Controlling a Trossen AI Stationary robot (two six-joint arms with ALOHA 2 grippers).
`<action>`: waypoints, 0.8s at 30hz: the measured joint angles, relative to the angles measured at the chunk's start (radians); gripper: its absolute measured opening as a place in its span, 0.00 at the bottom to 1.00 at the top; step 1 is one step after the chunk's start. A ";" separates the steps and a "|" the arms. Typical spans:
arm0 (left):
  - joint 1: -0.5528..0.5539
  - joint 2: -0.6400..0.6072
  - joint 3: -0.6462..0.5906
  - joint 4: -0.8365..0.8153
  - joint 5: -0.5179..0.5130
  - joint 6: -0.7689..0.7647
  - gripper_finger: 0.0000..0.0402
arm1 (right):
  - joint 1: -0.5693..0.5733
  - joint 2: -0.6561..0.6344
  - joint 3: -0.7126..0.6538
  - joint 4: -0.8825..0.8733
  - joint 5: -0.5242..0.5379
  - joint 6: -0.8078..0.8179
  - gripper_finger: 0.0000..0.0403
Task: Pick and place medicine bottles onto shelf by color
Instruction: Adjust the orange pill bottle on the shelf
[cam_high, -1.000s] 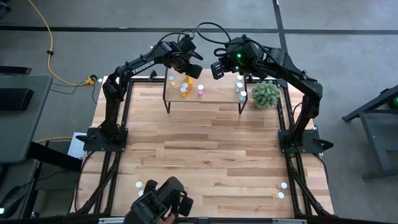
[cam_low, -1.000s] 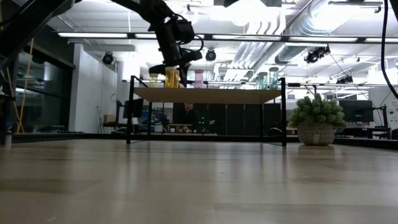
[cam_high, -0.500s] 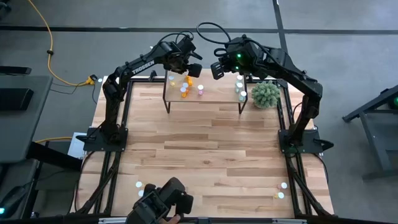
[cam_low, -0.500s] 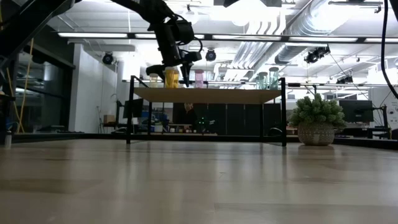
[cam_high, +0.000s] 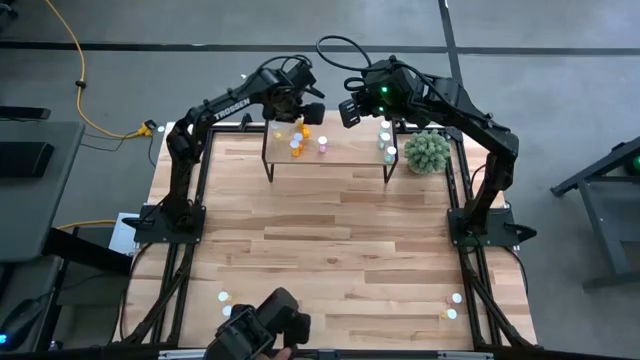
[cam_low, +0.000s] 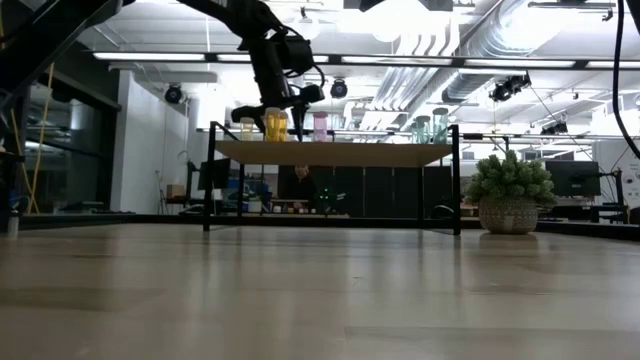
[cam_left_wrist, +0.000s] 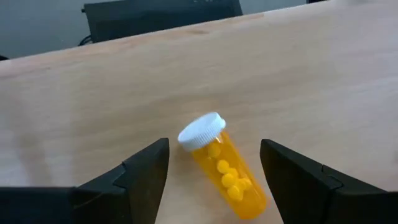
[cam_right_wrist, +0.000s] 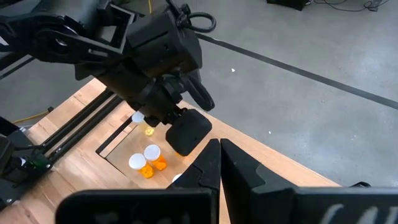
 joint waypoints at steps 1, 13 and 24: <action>0.000 0.000 0.000 -0.004 -0.001 0.000 0.60 | 0.000 0.000 0.000 0.000 0.000 0.000 0.00; -0.011 0.028 0.000 -0.008 0.006 -0.026 0.60 | 0.000 0.000 0.000 0.000 0.000 0.000 0.00; -0.010 0.030 0.000 0.006 -0.005 -0.050 0.48 | 0.000 0.000 0.000 0.000 0.000 0.000 0.00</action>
